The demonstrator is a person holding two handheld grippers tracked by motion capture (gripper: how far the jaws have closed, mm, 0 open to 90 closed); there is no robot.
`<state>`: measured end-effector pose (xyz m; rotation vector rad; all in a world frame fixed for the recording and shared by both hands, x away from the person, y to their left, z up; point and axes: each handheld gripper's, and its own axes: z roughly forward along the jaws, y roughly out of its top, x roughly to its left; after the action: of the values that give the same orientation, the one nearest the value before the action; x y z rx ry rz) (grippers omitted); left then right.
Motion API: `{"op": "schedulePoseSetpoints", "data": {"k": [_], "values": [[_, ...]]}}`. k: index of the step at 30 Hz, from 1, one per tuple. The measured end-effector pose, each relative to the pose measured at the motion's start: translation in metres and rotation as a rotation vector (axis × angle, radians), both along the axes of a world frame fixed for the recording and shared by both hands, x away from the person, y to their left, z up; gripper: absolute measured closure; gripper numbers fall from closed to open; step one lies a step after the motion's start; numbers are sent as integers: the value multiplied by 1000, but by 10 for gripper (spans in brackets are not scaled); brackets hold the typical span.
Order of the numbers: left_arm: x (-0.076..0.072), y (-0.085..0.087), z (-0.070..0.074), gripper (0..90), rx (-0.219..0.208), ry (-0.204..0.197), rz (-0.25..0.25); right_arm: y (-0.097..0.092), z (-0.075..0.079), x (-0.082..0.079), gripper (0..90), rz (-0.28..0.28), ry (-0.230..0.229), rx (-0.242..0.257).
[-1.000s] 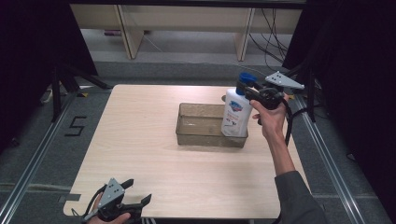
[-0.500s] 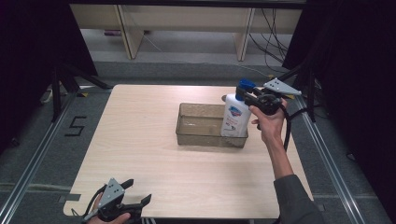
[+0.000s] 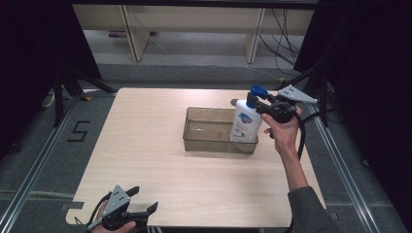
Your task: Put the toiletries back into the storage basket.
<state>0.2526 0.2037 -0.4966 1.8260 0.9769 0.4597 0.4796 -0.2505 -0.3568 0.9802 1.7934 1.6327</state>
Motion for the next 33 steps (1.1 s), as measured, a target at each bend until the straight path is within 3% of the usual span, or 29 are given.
{"op": "schedulePoseSetpoints", "data": {"k": [3, 6, 7, 11, 15, 23, 27, 28, 33], "values": [[0, 0, 1, 149, 13, -3, 2, 0, -2, -2, 487, -1, 8, 19], [0, 0, 0, 149, 4, 1, 3, 1, 0, -4, 438, -2, 19, -4], [0, 0, 1, 149, 23, 0, 2, 2, -1, -5, 419, 4, 30, 3], [-1, 0, 0, 149, 4, 3, 4, 4, 1, -9, 355, -11, 34, -17], [0, -1, 0, 149, 2, 1, -2, 3, 0, -12, 305, 9, 58, -12], [-1, 0, 1, 149, -2, -7, 6, -9, -2, -20, 282, 12, 77, -9], [0, 1, 2, 149, 18, -28, -5, -11, -1, -25, 278, 24, 72, -4], [-1, 0, 1, 149, 5, -7, 4, -11, 0, -28, 278, 22, 91, 8], [-1, 0, 1, 149, 0, -10, 3, -11, -1, -32, 278, 33, 93, 10]]}}
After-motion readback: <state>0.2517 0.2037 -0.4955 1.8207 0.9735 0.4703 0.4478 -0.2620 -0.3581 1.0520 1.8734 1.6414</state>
